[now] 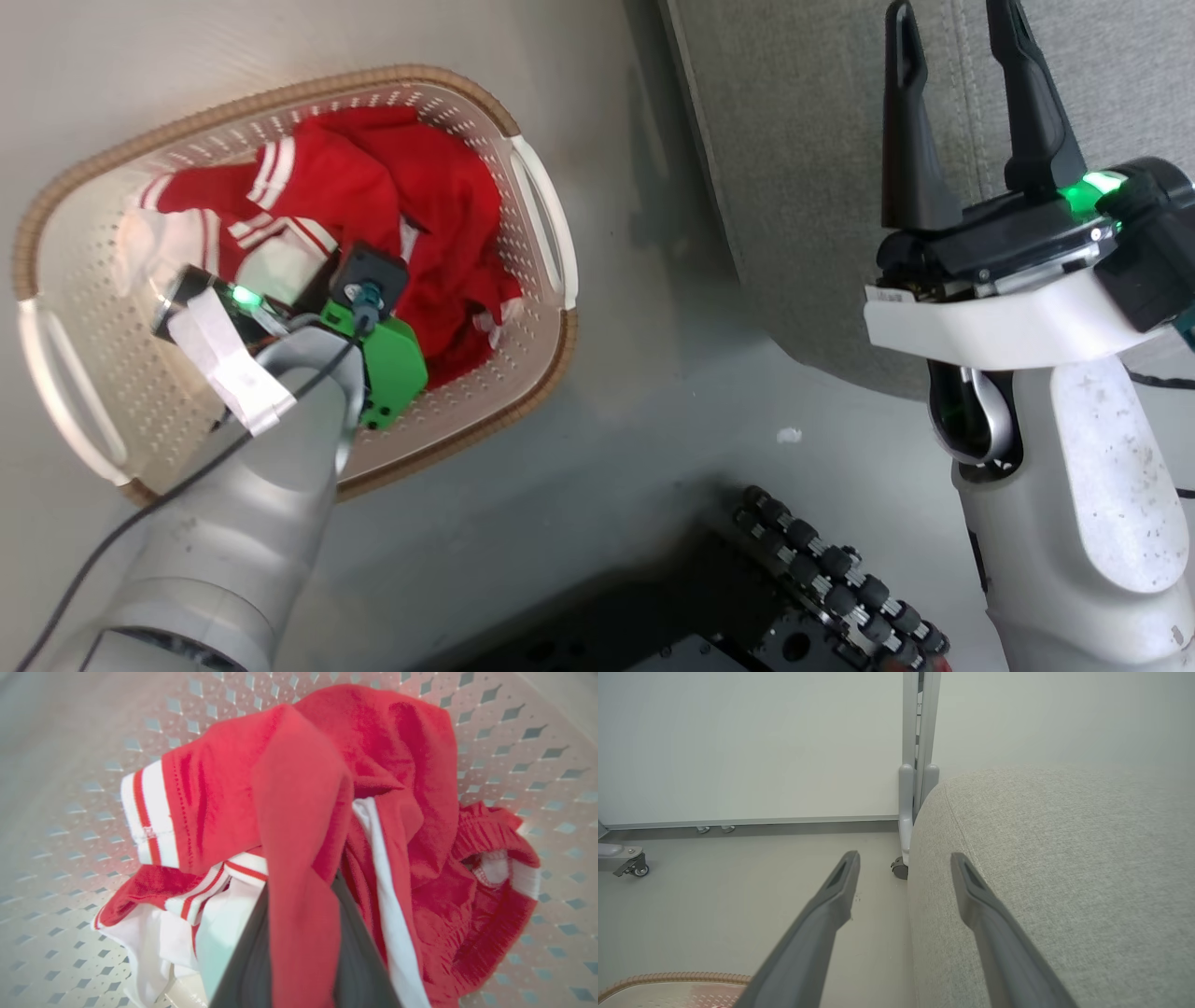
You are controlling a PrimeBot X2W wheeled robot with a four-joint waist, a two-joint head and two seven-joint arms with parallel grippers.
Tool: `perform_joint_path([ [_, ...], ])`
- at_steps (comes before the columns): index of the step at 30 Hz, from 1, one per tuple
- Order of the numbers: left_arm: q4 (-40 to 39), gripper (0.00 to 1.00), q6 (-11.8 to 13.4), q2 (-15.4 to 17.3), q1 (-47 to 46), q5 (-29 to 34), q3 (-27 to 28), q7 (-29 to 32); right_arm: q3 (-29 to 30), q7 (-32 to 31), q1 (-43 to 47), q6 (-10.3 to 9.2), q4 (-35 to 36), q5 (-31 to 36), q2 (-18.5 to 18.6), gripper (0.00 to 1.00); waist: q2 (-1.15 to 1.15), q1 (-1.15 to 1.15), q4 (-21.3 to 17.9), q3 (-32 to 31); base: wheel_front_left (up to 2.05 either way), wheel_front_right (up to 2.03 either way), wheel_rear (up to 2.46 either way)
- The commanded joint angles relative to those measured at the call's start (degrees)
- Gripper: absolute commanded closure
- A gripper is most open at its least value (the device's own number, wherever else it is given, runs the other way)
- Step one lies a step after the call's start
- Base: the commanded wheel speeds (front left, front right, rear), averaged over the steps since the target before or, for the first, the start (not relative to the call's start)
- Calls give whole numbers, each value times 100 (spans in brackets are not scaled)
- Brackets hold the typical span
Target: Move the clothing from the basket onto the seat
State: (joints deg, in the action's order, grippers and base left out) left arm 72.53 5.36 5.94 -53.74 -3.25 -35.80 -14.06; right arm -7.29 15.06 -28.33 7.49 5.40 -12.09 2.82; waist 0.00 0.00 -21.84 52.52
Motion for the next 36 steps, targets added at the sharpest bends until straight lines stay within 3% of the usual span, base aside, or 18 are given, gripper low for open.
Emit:
perform_joint_path([
  [1,-58,100,23,-73,166,-84,25,-61,53,17,150,0,-41,87,16,0,0,0,504,-760,0,0,0],
  [8,-549,100,-98,-283,817,-471,159,-118,192,17,694,0,-172,343,124,0,0,0,1001,-1913,0,0,0],
  [19,-2277,100,-189,-292,2155,-822,468,-118,118,17,1777,0,-473,392,273,0,0,0,1511,-3695,0,0,0],
  [29,-3444,100,-318,-297,2945,-813,760,-118,26,17,2609,0,-682,398,324,0,0,0,1695,-4800,0,0,0],
  [36,-4038,100,-412,-299,3202,-756,870,-119,51,17,2973,0,-687,281,291,0,0,0,1728,-5202,0,0,0],
])
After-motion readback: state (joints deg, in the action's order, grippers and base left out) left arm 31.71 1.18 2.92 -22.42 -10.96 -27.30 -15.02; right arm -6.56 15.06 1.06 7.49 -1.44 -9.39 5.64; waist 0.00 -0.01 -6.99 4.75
